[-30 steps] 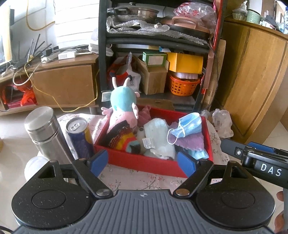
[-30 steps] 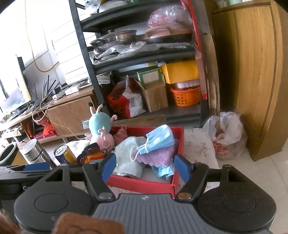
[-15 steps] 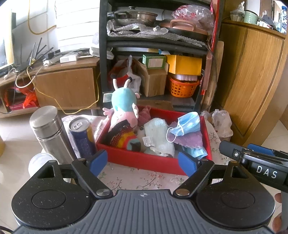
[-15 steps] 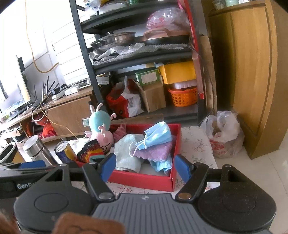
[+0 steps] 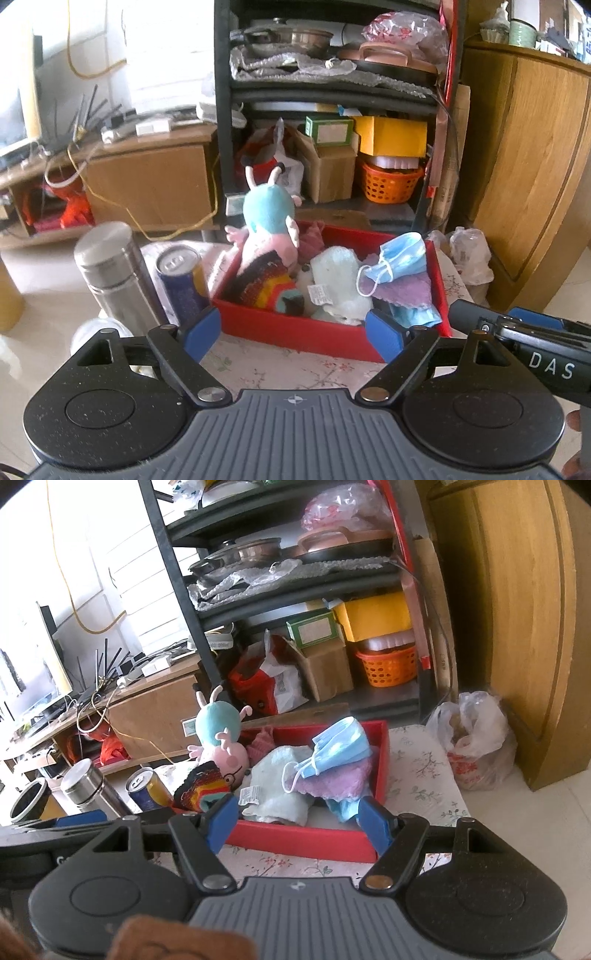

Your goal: Organize soft objects

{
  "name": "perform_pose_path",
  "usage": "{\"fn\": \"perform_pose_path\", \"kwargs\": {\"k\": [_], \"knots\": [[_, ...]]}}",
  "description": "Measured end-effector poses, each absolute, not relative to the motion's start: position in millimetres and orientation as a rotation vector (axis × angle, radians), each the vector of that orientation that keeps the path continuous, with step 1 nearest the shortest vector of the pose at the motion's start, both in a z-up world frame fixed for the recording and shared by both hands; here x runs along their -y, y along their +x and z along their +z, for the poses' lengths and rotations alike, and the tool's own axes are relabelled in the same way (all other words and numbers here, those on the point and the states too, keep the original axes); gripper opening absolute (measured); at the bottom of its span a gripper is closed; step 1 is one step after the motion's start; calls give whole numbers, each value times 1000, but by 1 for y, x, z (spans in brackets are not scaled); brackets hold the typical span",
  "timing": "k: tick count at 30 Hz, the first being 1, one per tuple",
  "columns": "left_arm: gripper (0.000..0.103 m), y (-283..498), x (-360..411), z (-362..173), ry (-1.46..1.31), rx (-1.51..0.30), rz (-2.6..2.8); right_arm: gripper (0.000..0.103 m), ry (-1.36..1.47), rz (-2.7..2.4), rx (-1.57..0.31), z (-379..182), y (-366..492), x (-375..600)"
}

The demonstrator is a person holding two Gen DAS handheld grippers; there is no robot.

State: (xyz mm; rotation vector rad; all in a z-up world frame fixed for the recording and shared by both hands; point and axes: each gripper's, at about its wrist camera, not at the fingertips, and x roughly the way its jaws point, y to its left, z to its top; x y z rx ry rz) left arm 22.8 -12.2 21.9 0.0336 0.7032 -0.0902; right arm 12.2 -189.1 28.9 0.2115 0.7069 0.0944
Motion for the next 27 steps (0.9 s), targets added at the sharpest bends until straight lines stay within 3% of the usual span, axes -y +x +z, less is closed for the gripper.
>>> {"fn": "perform_pose_path", "kwargs": {"k": [27], "knots": [[84, 22, 15, 23, 48, -691, -82, 44, 216, 92, -703, 29, 13, 190]]}}
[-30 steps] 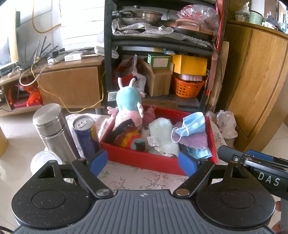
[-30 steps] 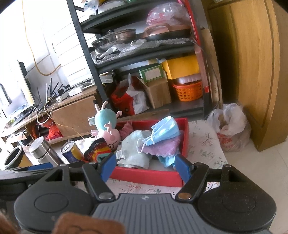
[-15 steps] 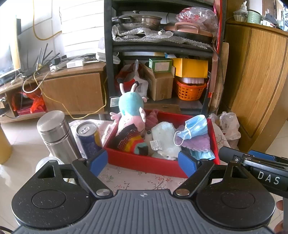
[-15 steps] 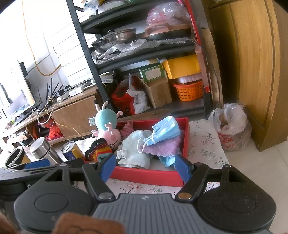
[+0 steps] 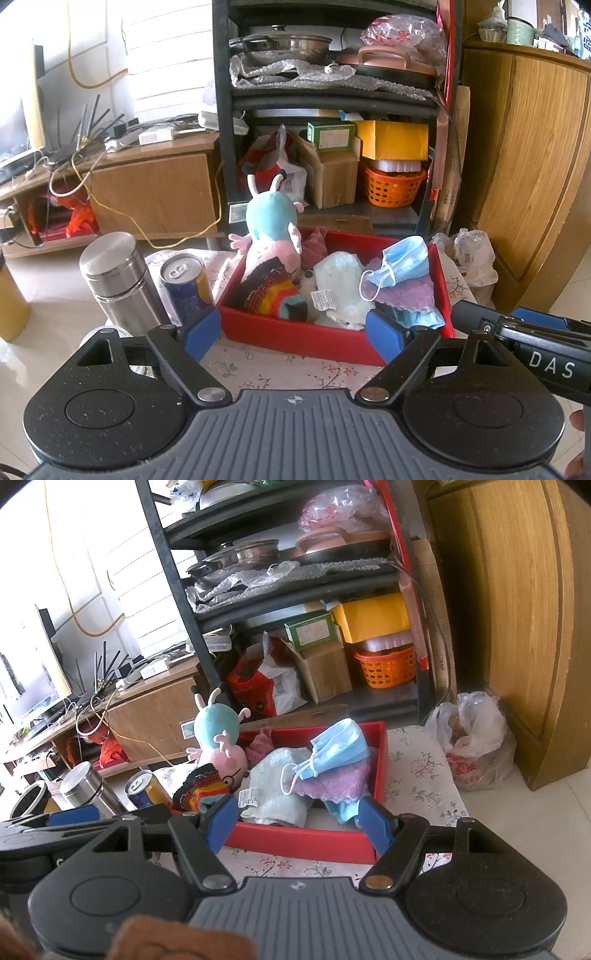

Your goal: Organize soft objects

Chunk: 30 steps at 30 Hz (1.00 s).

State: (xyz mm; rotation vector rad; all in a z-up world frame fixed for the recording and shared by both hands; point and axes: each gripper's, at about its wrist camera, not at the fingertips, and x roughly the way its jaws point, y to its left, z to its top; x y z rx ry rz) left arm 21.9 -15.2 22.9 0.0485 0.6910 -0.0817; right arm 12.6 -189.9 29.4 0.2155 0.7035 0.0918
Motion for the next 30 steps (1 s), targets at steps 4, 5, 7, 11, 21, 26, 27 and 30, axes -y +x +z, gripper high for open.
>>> {"fn": "perform_pose_path", "kwargs": {"k": [4, 5, 7, 11, 21, 26, 27, 30], "knots": [[84, 21, 15, 22, 55, -687, -83, 44, 214, 88, -707, 30, 13, 191], [84, 21, 15, 23, 58, -684, -84, 44, 214, 87, -707, 30, 12, 193], [84, 21, 15, 23, 55, -683, -87, 44, 215, 88, -706, 30, 12, 193], [84, 21, 14, 23, 48, -680, -93, 44, 215, 87, -700, 31, 11, 194], [84, 28, 12, 20, 33, -729, -132, 44, 223, 85, -691, 33, 11, 195], [86, 26, 11, 20, 25, -717, -133, 44, 229, 83, -685, 34, 11, 195], [87, 26, 11, 20, 23, -714, -131, 44, 230, 84, -683, 34, 11, 196], [90, 26, 9, 20, 1, -705, -135, 44, 234, 85, -676, 35, 10, 196]]}}
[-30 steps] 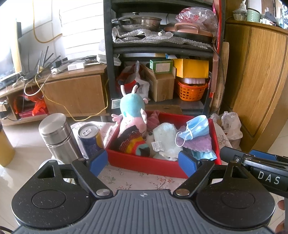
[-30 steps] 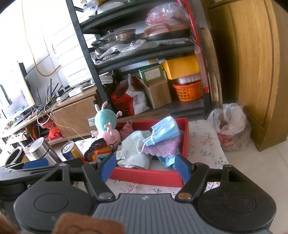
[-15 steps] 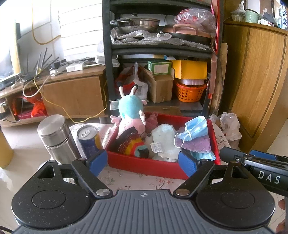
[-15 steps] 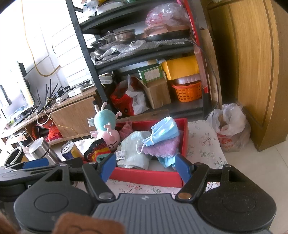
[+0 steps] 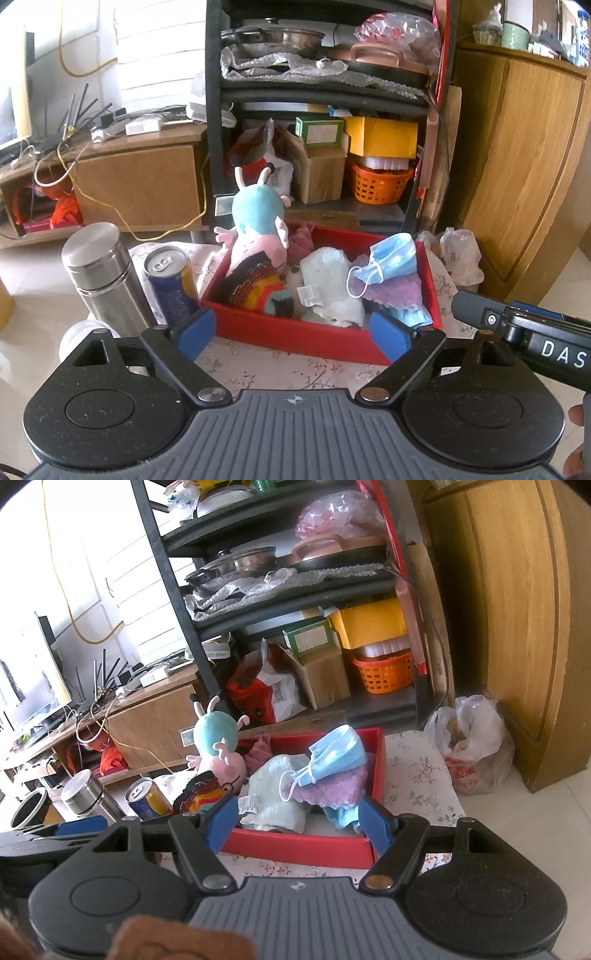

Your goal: Organize soft objects

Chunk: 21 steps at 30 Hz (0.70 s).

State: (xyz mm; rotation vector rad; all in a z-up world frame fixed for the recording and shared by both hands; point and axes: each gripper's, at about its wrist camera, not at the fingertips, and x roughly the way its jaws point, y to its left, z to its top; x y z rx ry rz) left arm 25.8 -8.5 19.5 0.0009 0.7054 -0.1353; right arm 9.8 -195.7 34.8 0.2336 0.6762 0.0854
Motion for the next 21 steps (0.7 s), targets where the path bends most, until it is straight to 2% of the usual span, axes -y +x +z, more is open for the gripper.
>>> {"fn": "perform_pose_path", "kwargs": {"k": [14, 18, 21], "knots": [[90, 32, 7, 22, -17, -724, -181, 44, 247, 89, -652, 37, 7, 197], [97, 33, 4, 21, -32, -723, -169, 44, 256, 91, -649, 37, 7, 198], [97, 33, 1, 19, -64, -726, -179, 44, 269, 96, -648, 37, 7, 199]]}}
